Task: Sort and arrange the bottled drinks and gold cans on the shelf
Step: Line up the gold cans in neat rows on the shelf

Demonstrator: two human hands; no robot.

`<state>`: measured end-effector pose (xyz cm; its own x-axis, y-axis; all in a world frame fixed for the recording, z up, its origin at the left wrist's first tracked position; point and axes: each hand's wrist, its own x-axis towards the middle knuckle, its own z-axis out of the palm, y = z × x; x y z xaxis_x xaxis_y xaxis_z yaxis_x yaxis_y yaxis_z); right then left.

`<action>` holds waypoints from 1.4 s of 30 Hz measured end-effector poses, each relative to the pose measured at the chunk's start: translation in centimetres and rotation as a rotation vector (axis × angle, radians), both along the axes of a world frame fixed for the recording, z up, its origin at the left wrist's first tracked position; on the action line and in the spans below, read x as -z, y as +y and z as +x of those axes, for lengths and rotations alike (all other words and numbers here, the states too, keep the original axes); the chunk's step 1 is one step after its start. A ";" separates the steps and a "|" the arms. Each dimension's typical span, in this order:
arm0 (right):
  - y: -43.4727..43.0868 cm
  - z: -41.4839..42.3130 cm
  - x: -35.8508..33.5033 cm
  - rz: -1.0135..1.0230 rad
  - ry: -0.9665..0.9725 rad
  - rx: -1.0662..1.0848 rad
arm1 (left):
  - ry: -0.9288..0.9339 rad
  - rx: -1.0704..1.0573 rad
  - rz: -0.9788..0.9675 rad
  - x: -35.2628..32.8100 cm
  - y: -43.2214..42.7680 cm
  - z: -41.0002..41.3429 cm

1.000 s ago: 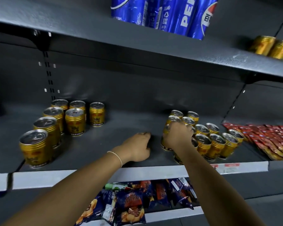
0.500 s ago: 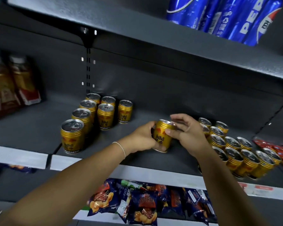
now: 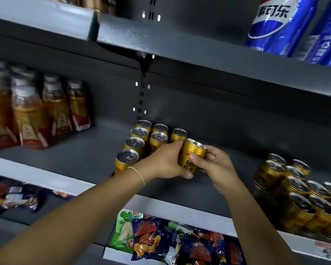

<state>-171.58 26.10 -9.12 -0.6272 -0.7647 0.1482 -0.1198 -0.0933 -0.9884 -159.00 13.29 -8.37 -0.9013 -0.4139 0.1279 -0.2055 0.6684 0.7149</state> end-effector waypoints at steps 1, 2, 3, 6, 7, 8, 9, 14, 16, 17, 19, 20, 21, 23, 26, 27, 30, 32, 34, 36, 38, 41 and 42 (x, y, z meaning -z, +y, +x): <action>-0.6 0.3 0.5 -0.008 -0.021 0.006 | -0.058 0.024 -0.070 -0.2 -0.7 0.6; -1.3 0.7 1.1 -0.014 -0.041 0.012 | -0.103 0.030 -0.149 -0.5 -1.5 1.3; -1.9 1.0 1.6 -0.018 -0.058 0.014 | -0.126 0.015 -0.224 -0.8 -2.3 2.0; -3.8 2.0 3.2 -0.019 -0.069 0.017 | -0.123 -0.086 -0.312 -1.3 -4.7 3.8; -4.4 2.3 3.6 -0.015 -0.058 0.024 | -0.126 -0.118 -0.323 -1.3 -5.6 4.3; -5.0 2.7 4.1 -0.012 -0.043 0.033 | -0.133 -0.144 -0.334 -1.3 -6.4 4.7; -5.6 3.0 4.6 -0.011 -0.029 0.040 | -0.141 -0.166 -0.342 -1.1 -7.2 5.1; -8.1 4.3 6.8 -0.011 0.053 0.070 | -0.170 -0.172 -0.334 -0.2 -9.2 6.1; -8.7 4.5 7.4 -0.016 0.083 0.076 | -0.159 -0.165 -0.324 0.3 -9.3 6.2; -9.0 4.6 7.6 -0.019 0.096 0.079 | -0.162 -0.172 -0.320 0.6 -9.4 6.1; -9.4 4.8 8.0 -0.016 0.117 0.096 | -0.182 -0.199 -0.308 1.1 -9.5 5.8; -9.5 4.9 8.2 -0.013 0.123 0.104 | -0.185 -0.206 -0.309 1.4 -9.5 5.7; -9.5 5.0 8.4 -0.010 0.128 0.110 | -0.182 -0.207 -0.318 1.7 -9.5 5.7; -9.4 5.0 8.8 -0.010 0.142 0.110 | -0.168 -0.197 -0.341 2.2 -9.4 5.6; -9.3 5.0 9.3 -0.004 0.163 0.086 | -0.129 -0.190 -0.360 2.7 -9.4 5.6; -9.3 5.0 9.4 -0.003 0.170 0.085 | -0.116 -0.186 -0.357 2.8 -9.5 5.6; -9.4 5.1 9.6 -0.001 0.185 0.102 | -0.063 -0.179 -0.349 3.0 -9.6 5.6; -9.4 5.1 9.7 0.002 0.197 0.113 | -0.060 -0.174 -0.353 3.1 -9.6 5.6; -9.4 5.2 9.7 0.007 0.216 0.119 | -0.084 -0.159 -0.353 3.1 -9.6 5.6; -9.4 5.1 9.8 0.009 0.224 0.122 | -0.101 -0.150 -0.351 3.1 -9.7 5.6; -9.4 5.0 9.9 0.018 0.230 0.125 | -0.107 -0.147 -0.357 3.1 -9.7 5.6; -9.4 4.9 10.0 0.038 0.240 0.115 | -0.114 -0.143 -0.363 3.1 -9.7 5.6; -9.4 4.9 10.1 0.041 0.241 0.112 | -0.115 -0.145 -0.364 3.1 -9.7 5.6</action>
